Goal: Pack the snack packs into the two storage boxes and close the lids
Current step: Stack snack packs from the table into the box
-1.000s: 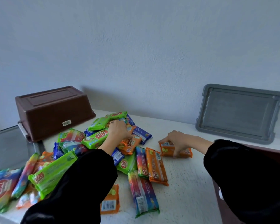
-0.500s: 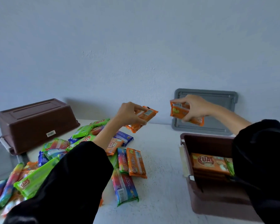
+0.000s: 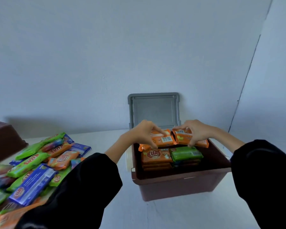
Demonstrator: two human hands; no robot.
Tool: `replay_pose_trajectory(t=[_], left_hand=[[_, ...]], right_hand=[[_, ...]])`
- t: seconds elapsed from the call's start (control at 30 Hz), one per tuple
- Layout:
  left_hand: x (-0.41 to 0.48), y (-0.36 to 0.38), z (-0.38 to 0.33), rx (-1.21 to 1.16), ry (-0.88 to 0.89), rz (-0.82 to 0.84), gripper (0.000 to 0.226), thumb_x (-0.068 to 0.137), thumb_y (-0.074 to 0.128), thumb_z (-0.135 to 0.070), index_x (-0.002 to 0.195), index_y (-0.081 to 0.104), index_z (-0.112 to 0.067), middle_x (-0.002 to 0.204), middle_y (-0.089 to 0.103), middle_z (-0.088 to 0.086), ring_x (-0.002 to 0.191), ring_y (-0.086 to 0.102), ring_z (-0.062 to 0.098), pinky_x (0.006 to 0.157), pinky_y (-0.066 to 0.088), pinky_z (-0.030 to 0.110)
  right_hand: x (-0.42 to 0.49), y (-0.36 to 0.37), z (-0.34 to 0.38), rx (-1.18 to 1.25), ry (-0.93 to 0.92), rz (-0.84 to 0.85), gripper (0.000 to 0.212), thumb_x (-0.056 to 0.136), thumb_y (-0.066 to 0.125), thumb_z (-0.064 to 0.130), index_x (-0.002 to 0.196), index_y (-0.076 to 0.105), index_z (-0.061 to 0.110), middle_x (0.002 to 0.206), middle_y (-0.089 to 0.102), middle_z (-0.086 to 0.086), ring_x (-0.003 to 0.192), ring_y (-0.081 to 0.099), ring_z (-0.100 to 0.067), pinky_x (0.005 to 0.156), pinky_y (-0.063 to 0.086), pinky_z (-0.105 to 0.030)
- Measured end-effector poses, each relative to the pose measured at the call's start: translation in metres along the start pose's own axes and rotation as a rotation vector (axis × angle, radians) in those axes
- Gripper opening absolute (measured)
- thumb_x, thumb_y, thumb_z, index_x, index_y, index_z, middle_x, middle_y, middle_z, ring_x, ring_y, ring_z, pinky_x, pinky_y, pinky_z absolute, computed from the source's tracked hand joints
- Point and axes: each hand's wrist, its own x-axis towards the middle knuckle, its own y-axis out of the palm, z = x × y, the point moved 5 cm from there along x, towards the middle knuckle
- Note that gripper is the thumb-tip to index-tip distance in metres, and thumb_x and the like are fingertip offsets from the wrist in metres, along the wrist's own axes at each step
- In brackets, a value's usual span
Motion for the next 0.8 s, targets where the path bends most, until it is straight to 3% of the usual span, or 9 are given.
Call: replay_pose_trajectory(t=[0.07, 0.13, 0.2, 0.37, 0.5, 0.67, 0.8], left_hand=[[0.010, 0.017, -0.003, 0.001, 0.006, 0.020, 0.059, 0.066, 0.080, -0.012, 0.121, 0.061, -0.022, 0.125, 0.061, 0.004, 0.118, 0.051, 0.017, 0.099, 0.038, 0.027], [0.018, 0.034, -0.002, 0.016, -0.014, 0.044, 0.059, 0.068, 0.078, -0.009, 0.122, 0.060, -0.020, 0.127, 0.058, 0.004, 0.120, 0.049, 0.019, 0.102, 0.037, 0.029], [0.023, 0.049, 0.005, 0.070, -0.050, 0.064, 0.059, 0.070, 0.075, -0.005, 0.124, 0.059, -0.021, 0.129, 0.054, 0.005, 0.121, 0.046, 0.021, 0.103, 0.036, 0.031], [0.025, 0.071, 0.023, 0.165, -0.070, 0.110, 0.065, 0.073, 0.072, -0.009, 0.132, 0.050, -0.027, 0.135, 0.044, 0.006, 0.125, 0.040, 0.022, 0.104, 0.036, 0.035], [0.022, 0.074, 0.020, 0.264, -0.027, 0.038, 0.069, 0.071, 0.076, -0.020, 0.134, 0.048, -0.024, 0.138, 0.029, 0.006, 0.127, 0.026, 0.021, 0.105, 0.034, 0.035], [0.026, 0.075, 0.013, 0.461, 0.002, 0.036, 0.075, 0.067, 0.081, -0.024, 0.130, 0.041, -0.019, 0.134, 0.034, 0.007, 0.120, 0.035, 0.024, 0.090, 0.047, 0.038], [0.028, 0.078, 0.008, 0.588, 0.058, 0.039, 0.078, 0.071, 0.077, -0.024, 0.134, 0.033, -0.015, 0.134, 0.035, 0.010, 0.117, 0.039, 0.027, 0.086, 0.047, 0.039]], right_hand=[[0.001, 0.012, -0.009, 0.006, 0.011, -0.004, 0.087, 0.067, 0.078, 0.008, 0.141, 0.036, 0.028, 0.099, 0.051, 0.011, 0.100, 0.047, -0.018, 0.073, 0.036, -0.020], [0.005, 0.024, -0.017, -0.006, 0.029, -0.033, 0.088, 0.066, 0.079, 0.009, 0.141, 0.037, 0.026, 0.127, 0.052, -0.002, 0.118, 0.046, -0.023, 0.086, 0.038, -0.024], [0.009, 0.034, -0.022, -0.020, 0.038, -0.061, 0.087, 0.066, 0.078, 0.010, 0.141, 0.036, 0.024, 0.138, 0.046, -0.006, 0.126, 0.043, -0.023, 0.097, 0.037, -0.028], [0.014, 0.061, -0.022, -0.047, -0.039, -0.103, 0.066, 0.074, 0.073, 0.014, 0.134, 0.048, 0.023, 0.123, 0.049, -0.005, 0.117, 0.047, -0.023, 0.091, 0.036, -0.023], [0.011, 0.064, -0.028, -0.055, 0.014, -0.194, 0.065, 0.073, 0.075, 0.017, 0.132, 0.050, 0.025, 0.105, 0.032, 0.003, 0.108, 0.041, -0.020, 0.088, 0.039, -0.027], [0.008, 0.069, -0.022, -0.139, 0.002, -0.116, 0.074, 0.066, 0.078, 0.030, 0.132, 0.044, 0.026, 0.117, 0.041, -0.002, 0.113, 0.039, -0.020, 0.088, 0.043, -0.033], [0.007, 0.067, -0.015, -0.209, -0.043, -0.183, 0.053, 0.077, 0.066, 0.029, 0.126, 0.045, 0.021, 0.117, 0.043, -0.005, 0.111, 0.042, -0.022, 0.077, 0.041, -0.031]])
